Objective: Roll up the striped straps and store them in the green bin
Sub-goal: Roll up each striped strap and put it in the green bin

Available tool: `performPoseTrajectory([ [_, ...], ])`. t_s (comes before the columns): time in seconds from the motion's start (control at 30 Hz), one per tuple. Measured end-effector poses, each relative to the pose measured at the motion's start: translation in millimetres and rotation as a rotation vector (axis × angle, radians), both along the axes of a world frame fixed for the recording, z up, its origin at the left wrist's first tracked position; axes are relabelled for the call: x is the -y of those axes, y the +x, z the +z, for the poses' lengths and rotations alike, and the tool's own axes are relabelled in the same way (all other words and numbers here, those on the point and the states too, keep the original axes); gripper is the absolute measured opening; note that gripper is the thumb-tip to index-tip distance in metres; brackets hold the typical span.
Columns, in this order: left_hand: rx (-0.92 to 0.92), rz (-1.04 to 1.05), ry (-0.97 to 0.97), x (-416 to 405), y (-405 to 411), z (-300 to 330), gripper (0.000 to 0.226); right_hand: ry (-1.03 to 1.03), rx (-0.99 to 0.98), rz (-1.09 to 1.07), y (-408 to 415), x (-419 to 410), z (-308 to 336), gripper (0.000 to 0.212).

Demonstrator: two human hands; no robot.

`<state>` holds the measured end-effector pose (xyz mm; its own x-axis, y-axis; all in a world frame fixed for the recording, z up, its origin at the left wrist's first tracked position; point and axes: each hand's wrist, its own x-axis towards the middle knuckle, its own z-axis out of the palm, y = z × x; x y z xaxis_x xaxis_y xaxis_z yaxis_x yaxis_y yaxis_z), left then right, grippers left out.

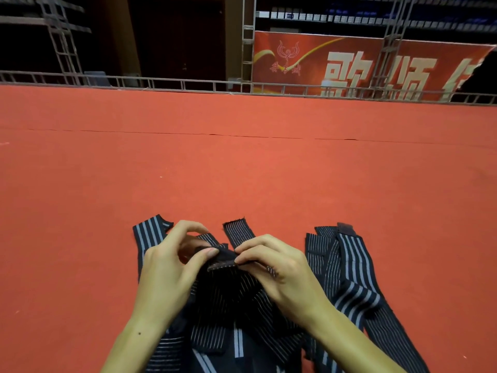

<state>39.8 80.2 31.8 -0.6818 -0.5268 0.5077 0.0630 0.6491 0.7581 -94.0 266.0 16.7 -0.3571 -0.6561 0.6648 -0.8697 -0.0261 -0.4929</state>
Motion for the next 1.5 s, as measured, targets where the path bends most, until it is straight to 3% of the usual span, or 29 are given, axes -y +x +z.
performPoseTrajectory([
  [0.23, -0.026, 0.083, -0.035, -11, -6, -1, 0.033, 0.014, -0.039, 0.008, 2, -3, -1, 0.011],
  [0.4, -0.015, 0.259, -0.04, 14, -4, -5, 0.031, -0.053, -0.032, 0.044, 1, -16, 3, 0.01],
  [0.77, -0.088, -0.036, 0.157, -4, 0, 1, 0.047, 0.037, 0.195, -0.03, 8, -12, 2, 0.01],
  [1.1, -0.139, -0.225, 0.176, -4, 16, 11, 0.059, -0.035, 0.412, -0.044, 24, 9, 10, 0.016],
  [1.3, -0.024, -0.214, 0.154, 1, 29, 20, 0.051, -0.115, 0.391, -0.004, 28, 8, 10, 0.016],
  [1.5, -0.073, -0.181, 0.133, -6, 33, 24, 0.048, -0.15, 0.348, 0.043, 32, 7, 15, 0.016],
])
